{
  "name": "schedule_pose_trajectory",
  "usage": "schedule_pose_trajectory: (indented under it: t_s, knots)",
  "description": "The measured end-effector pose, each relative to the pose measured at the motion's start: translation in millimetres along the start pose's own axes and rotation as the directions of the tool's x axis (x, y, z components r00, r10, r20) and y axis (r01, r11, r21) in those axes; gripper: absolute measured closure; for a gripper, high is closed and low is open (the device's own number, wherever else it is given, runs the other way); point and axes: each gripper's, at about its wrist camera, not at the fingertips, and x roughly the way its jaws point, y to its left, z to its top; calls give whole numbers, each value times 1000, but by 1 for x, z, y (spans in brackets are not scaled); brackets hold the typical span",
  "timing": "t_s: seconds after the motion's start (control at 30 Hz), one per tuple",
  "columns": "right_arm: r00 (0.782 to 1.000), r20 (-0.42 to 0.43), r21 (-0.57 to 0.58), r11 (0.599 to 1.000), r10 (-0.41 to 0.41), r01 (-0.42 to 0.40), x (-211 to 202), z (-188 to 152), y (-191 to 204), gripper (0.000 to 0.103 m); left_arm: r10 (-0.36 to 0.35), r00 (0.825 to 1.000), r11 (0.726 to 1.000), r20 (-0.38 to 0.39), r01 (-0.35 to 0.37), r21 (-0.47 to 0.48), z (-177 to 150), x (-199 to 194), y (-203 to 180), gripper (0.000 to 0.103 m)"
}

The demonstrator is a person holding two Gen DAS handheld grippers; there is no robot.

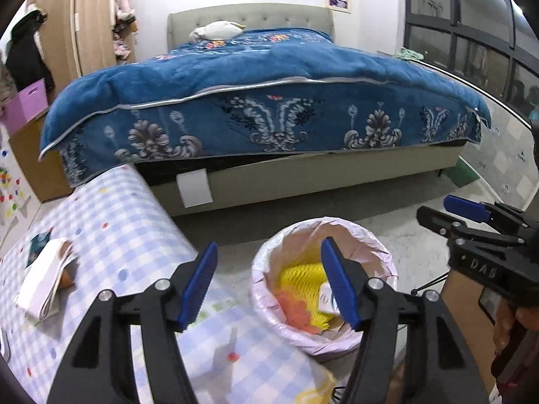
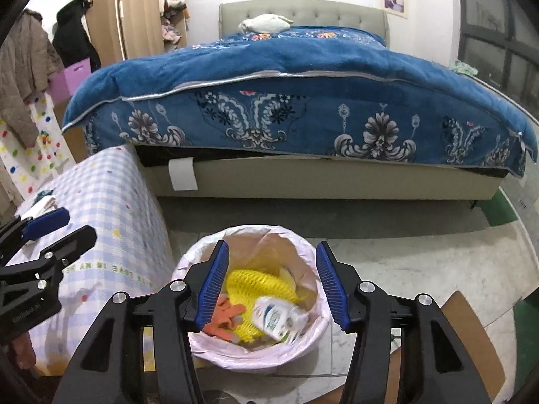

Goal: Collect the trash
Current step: 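Open both grippers over the pink bin to drop the glove and carton, then grasp the white paper wrapper with the right gripper and lift it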

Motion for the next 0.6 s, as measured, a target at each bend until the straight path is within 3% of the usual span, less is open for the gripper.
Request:
schedule_pose_trajectory:
  t_s: [0.2, 0.33, 0.6]
  knots:
    - [998, 14, 6, 998, 65, -65, -25, -4, 13, 49, 39, 999, 996, 7, -38, -76, -18, -36, 28, 41]
    - [991, 42, -13, 992, 123, -123, -52, -4, 32, 49, 109, 994, 988, 20, -106, -115, -33, -71, 48, 41]
    - [967, 80, -96, 967, 242, -234, -104, -9, 85, 49, 265, 963, 939, 50, -246, -240, -71, -160, 93, 39]
